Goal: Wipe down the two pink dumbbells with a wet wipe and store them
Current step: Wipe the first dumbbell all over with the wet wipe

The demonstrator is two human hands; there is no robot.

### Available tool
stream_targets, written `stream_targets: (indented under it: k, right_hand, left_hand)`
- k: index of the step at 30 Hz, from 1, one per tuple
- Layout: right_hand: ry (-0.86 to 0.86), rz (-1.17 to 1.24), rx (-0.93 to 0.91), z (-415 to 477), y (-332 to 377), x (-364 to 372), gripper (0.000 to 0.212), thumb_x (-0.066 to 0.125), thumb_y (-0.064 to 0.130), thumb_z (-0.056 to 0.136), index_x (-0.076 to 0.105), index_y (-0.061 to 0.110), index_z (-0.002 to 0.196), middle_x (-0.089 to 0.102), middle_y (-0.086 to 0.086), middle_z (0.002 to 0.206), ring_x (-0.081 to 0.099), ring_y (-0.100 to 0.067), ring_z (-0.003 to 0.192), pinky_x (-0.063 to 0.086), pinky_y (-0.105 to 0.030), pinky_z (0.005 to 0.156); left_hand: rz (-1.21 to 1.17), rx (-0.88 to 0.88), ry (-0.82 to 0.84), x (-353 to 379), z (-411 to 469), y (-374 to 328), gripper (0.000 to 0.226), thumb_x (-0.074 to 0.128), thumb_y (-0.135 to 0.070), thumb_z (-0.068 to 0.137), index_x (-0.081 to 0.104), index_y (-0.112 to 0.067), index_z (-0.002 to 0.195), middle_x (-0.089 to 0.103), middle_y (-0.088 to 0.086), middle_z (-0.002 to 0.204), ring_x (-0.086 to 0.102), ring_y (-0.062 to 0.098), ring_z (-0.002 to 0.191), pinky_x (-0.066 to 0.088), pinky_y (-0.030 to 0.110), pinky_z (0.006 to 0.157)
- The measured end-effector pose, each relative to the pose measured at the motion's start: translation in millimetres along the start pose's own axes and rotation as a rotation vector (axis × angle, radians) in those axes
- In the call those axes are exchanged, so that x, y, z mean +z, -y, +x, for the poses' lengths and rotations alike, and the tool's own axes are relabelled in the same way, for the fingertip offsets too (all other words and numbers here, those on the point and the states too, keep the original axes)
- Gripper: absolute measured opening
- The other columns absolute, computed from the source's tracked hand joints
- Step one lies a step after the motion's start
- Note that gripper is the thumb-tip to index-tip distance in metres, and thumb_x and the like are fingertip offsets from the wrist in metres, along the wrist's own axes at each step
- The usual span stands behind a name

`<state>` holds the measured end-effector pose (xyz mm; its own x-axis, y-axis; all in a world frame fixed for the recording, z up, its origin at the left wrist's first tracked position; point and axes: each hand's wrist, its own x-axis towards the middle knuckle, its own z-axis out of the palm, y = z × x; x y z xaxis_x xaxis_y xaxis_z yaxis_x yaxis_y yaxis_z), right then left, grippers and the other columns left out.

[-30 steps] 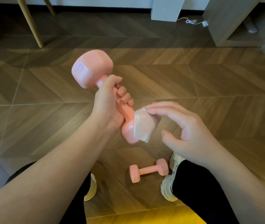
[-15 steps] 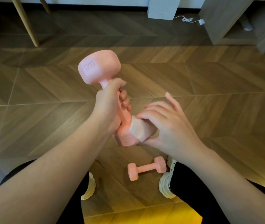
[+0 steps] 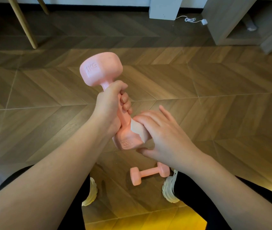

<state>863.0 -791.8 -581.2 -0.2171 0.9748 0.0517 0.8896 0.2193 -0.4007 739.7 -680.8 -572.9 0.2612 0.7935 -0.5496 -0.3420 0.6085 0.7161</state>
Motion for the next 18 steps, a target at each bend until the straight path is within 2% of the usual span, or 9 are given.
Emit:
stream_targets:
  k: [4,8,12,16,18]
  right_hand:
    - [-0.015,0.012,0.045,4.5,3.2,6.1,0.06,0.089,0.024,0.063,0.063,0.012,0.116,0.065,-0.002,0.118,0.055,-0.021,0.124,0.023,-0.045,0.117]
    - [-0.005,0.001,0.017,4.1,-3.3,1.6,0.057,0.085,0.019,0.066,0.063,0.015,0.118,0.066,0.003,0.118,0.051,-0.017,0.129,0.016,-0.046,0.12]
    - [-0.124,0.09,0.03,-2.3,0.7,5.1,0.053,0.089,0.014,0.062,0.064,0.012,0.109,0.069,0.002,0.11,0.057,-0.016,0.12,0.026,-0.045,0.117]
    - [-0.039,0.112,0.039,-0.4,-0.1,6.5,0.056,0.087,0.016,0.066,0.064,0.013,0.117,0.055,-0.005,0.134,0.044,-0.022,0.131,0.034,-0.05,0.111]
    - [-0.029,0.068,0.024,0.6,-0.8,6.9,0.054,0.086,0.019,0.066,0.065,0.014,0.116,0.051,-0.006,0.134,0.042,-0.021,0.127,0.036,-0.045,0.109]
  left_hand:
    - [-0.009,-0.01,0.001,-1.2,0.9,1.4,0.033,0.053,-0.015,0.09,0.035,-0.02,0.064,0.03,-0.005,0.048,0.024,0.013,0.039,0.029,0.022,0.043]
    - [0.014,0.008,0.014,-1.4,0.4,3.1,0.033,0.055,-0.014,0.089,0.037,-0.02,0.063,0.032,-0.003,0.048,0.026,0.014,0.04,0.028,0.024,0.045]
    - [0.019,0.005,0.04,-2.2,0.9,2.6,0.032,0.056,-0.015,0.089,0.037,-0.02,0.064,0.032,-0.004,0.048,0.026,0.013,0.04,0.029,0.023,0.044]
    - [0.019,-0.01,0.062,-2.8,-0.5,4.3,0.033,0.057,-0.014,0.088,0.039,-0.019,0.061,0.032,-0.002,0.049,0.028,0.014,0.04,0.031,0.023,0.043]
    - [0.029,-0.005,0.08,-1.2,-2.2,5.9,0.035,0.058,-0.013,0.088,0.041,-0.019,0.058,0.032,-0.002,0.048,0.03,0.014,0.04,0.032,0.022,0.042]
